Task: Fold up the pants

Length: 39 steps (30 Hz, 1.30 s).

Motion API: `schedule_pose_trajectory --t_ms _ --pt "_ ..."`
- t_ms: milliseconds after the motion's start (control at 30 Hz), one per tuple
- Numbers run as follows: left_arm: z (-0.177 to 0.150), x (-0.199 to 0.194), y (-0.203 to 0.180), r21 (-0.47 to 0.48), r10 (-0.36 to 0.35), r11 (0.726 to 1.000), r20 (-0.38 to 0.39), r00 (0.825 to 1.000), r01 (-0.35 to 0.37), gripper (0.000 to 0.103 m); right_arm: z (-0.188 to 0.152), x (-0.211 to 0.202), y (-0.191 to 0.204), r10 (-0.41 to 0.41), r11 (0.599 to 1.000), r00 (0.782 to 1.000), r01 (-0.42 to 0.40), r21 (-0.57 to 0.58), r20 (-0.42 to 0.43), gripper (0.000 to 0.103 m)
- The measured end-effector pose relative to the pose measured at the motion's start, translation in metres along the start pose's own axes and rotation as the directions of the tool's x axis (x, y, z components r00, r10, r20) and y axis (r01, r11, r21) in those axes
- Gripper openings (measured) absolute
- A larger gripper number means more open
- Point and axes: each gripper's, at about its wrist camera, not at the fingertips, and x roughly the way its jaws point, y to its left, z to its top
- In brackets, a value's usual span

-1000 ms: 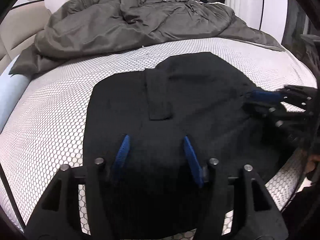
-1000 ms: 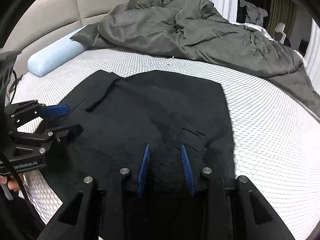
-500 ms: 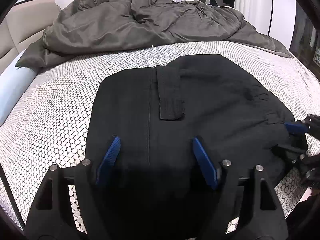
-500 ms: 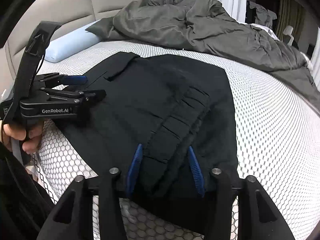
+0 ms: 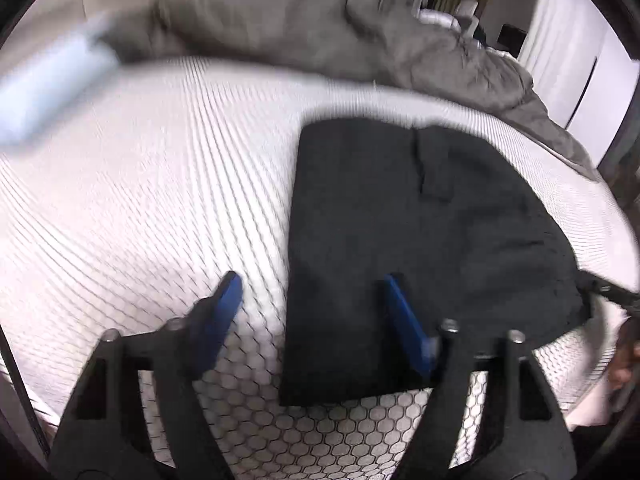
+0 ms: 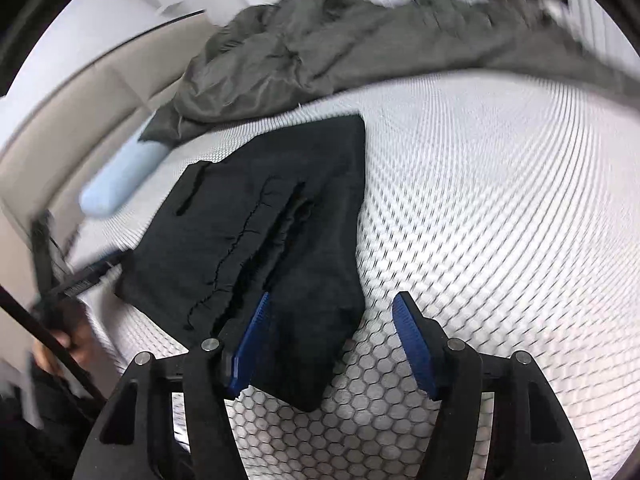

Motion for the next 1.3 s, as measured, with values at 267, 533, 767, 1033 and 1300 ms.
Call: schedule_pose_trajectory --t_ms 267,533,767,1033,1300 --pt "-0.006 -0.005 0.002 0.007 -0.034 0.999 0.006 0.999 0.034 0.051 0.001 0.013 0.002 0.02 0.997 0.998 -0.016 0.07 -0.056 0.012" --pt "-0.006 -0.005 0.005 0.004 -0.02 1.0 0.0 1.0 0.02 0.056 -0.019 -0.004 -0.007 0.058 0.996 0.992 -0.05 0.074 -0.112 0.014" --pt "-0.01 -0.006 0.008 0.002 -0.093 0.996 -0.063 0.994 0.093 0.061 -0.026 -0.013 -0.009 0.11 0.987 0.992 -0.102 0.126 -0.059 0.032" --pt "0.0 0.001 -0.005 0.043 -0.027 0.999 0.009 1.0 0.027 0.057 -0.028 0.002 0.021 -0.037 0.998 0.999 0.037 0.042 -0.012 0.018" --pt "-0.013 -0.028 -0.019 0.101 0.084 0.991 0.088 0.993 -0.093 0.086 -0.04 -0.017 0.045 -0.114 0.993 0.991 0.117 -0.03 0.069 0.086"
